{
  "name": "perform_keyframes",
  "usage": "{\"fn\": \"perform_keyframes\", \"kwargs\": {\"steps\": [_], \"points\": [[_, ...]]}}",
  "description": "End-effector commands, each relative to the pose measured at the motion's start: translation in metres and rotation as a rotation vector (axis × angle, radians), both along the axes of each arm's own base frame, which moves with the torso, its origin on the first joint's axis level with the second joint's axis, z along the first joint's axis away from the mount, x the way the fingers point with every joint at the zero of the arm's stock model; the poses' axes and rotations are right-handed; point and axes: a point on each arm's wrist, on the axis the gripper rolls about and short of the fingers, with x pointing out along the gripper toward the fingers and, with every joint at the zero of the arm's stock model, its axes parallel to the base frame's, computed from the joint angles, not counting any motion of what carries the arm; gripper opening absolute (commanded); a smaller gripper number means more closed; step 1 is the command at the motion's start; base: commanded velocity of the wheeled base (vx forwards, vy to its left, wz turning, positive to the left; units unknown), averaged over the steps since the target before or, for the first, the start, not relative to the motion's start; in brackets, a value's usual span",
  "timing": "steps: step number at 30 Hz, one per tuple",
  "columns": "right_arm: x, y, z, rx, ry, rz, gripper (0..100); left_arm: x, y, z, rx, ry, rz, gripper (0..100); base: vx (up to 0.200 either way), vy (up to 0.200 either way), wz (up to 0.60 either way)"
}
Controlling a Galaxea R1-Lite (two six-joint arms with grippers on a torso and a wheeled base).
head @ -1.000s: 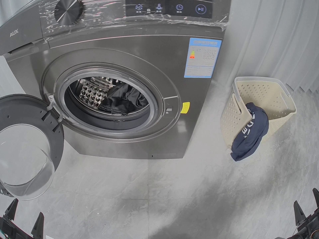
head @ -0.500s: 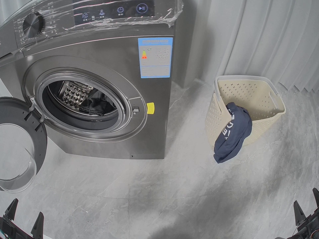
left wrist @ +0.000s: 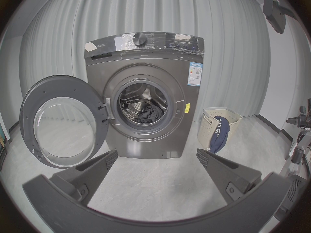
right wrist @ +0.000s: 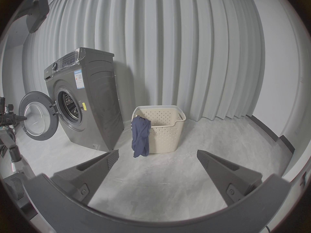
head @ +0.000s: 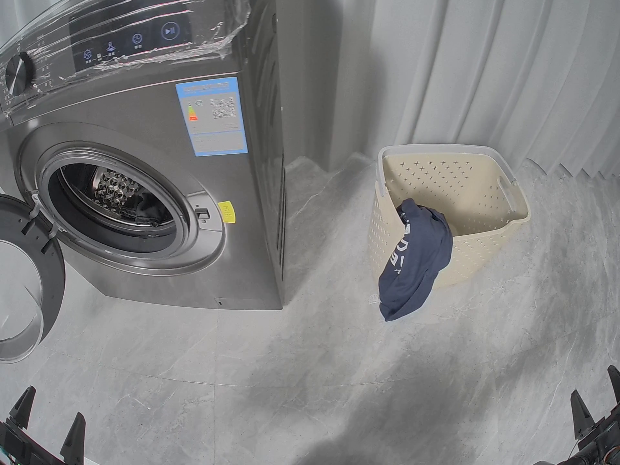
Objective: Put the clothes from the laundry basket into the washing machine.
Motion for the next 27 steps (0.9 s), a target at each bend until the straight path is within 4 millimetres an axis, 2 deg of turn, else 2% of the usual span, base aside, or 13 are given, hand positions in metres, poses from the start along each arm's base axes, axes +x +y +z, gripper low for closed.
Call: {"fn": "perform_keyframes", "kwargs": {"steps": [1,6,12,27], "points": [[0.0008,0.0000,-0.0037,0.000,0.011,0.001,100,0.0005,0.0000,-0.0042,0.002,0.007,-0.001,100,0.000,-0.200,0.00],[0.0008,0.0002,-0.0037,-0.002,0.011,0.010,100,0.0005,0.0000,-0.0042,0.010,0.007,-0.002,100,0.000,-0.200,0.00],[0.0008,0.0002,-0.0037,-0.002,0.011,0.011,100,0.0005,0.0000,-0.0042,0.002,0.007,-0.001,100,0.000,0.000,0.00],[0.0008,0.0001,-0.0037,0.000,0.011,0.005,100,0.0005,0.0000,-0.0042,0.002,0.007,-0.001,100,0.200,0.000,0.00]]}}
